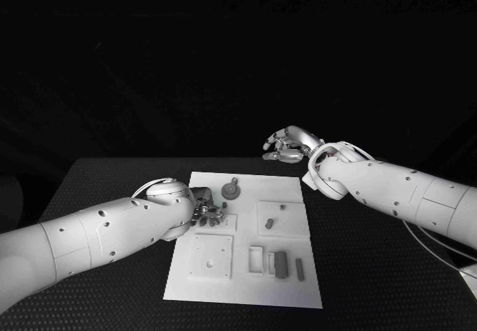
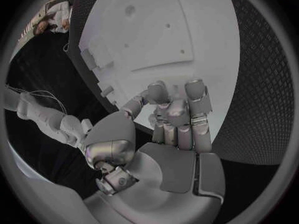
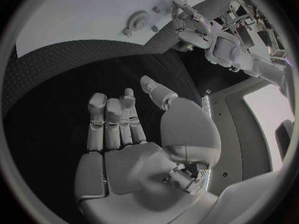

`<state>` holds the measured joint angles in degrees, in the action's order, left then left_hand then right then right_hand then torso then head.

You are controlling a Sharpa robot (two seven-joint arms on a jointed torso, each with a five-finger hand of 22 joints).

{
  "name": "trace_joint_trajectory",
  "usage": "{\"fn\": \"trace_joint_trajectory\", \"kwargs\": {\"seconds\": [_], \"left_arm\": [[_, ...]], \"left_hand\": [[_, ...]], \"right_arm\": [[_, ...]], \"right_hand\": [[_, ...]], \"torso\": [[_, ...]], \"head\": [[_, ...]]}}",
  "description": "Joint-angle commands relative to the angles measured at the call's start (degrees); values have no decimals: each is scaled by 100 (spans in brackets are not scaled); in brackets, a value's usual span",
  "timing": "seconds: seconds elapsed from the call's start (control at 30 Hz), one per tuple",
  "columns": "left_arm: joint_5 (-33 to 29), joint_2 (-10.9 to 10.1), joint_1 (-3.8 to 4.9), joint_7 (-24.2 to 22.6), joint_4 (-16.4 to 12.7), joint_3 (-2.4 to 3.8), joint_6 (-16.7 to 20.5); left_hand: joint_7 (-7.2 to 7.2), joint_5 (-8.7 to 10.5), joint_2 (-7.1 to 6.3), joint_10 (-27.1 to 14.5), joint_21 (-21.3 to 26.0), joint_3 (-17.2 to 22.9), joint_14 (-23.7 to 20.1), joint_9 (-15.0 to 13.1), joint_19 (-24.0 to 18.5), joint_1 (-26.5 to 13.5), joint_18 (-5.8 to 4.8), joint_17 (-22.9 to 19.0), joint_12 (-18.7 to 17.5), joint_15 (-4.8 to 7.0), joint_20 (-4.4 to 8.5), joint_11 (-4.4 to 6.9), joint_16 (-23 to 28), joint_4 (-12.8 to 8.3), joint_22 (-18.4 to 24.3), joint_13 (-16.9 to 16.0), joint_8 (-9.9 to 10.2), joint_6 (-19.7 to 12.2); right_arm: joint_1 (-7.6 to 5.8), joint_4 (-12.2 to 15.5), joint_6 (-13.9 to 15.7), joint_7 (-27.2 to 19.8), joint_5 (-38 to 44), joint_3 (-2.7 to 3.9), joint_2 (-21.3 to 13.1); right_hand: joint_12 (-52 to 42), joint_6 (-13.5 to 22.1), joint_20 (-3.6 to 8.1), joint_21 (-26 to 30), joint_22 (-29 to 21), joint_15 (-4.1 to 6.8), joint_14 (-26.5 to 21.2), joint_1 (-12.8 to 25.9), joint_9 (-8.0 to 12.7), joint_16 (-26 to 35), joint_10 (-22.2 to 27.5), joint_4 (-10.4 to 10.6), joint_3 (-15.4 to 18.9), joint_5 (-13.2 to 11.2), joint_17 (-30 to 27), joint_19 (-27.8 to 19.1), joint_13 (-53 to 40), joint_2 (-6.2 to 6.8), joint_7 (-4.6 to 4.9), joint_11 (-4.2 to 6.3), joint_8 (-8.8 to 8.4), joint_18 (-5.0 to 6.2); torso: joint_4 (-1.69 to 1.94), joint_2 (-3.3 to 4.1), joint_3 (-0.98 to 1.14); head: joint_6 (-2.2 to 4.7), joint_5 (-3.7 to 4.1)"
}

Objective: Assemble the parts on the task board

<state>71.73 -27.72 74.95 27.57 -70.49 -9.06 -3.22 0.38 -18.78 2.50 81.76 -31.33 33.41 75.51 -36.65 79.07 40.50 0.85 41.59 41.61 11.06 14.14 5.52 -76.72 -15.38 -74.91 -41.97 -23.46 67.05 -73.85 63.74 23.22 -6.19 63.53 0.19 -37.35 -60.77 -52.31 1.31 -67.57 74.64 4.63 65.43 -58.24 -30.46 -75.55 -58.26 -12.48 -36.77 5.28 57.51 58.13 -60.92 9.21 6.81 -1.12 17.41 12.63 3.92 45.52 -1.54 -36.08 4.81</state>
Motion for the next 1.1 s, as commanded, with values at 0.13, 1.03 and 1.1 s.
{"fn": "trace_joint_trajectory", "kwargs": {"seconds": [0.13, 1.03, 1.1], "left_arm": [[127, -34, -55, 213, 73, -51, -202], [137, 10, -55, 173, 71, -60, -455], [137, 10, -55, 166, 73, -60, -461]], "left_hand": [[25, 23, 385, -68, -24, 48, -56, 9, 17, 336, 39, -8, 35, 48, 54, 10, -33, -77, -119, 8, 15, 58], [35, 85, 347, -82, -18, 36, -74, 3, -8, 371, 40, -69, 33, 37, 51, -1, -45, -87, -116, 38, 30, 35], [35, 85, 349, -81, -18, 38, -74, 2, -8, 375, 40, -71, 34, 37, 51, -1, -46, -89, -116, 38, 29, 36]], "right_arm": [[-2, 1, -57, -29, 42, 3, 8], [-1, 0, -63, -30, 42, 3, 13], [-1, -2, -63, -31, 42, 3, 14]], "right_hand": [[-5, -35, -3, 30, 7, 8, -42, 34, -10, 19, 24, 40, 1, 11, -8, -29, 8, 31, 90, -22, -34, 237], [-9, -35, -4, 32, 9, 7, -44, 37, -15, 18, 26, 45, 3, 12, -9, -29, 12, 32, 90, -23, -36, 237], [-9, -35, -4, 32, 9, 7, -44, 37, -15, 18, 26, 45, 3, 11, -9, -29, 12, 32, 90, -23, -36, 237]], "torso": [[-1, 1, -1], [-2, 1, -2], [-2, 2, -1]], "head": [[0, 1], [-26, 3], [-28, 3]]}}
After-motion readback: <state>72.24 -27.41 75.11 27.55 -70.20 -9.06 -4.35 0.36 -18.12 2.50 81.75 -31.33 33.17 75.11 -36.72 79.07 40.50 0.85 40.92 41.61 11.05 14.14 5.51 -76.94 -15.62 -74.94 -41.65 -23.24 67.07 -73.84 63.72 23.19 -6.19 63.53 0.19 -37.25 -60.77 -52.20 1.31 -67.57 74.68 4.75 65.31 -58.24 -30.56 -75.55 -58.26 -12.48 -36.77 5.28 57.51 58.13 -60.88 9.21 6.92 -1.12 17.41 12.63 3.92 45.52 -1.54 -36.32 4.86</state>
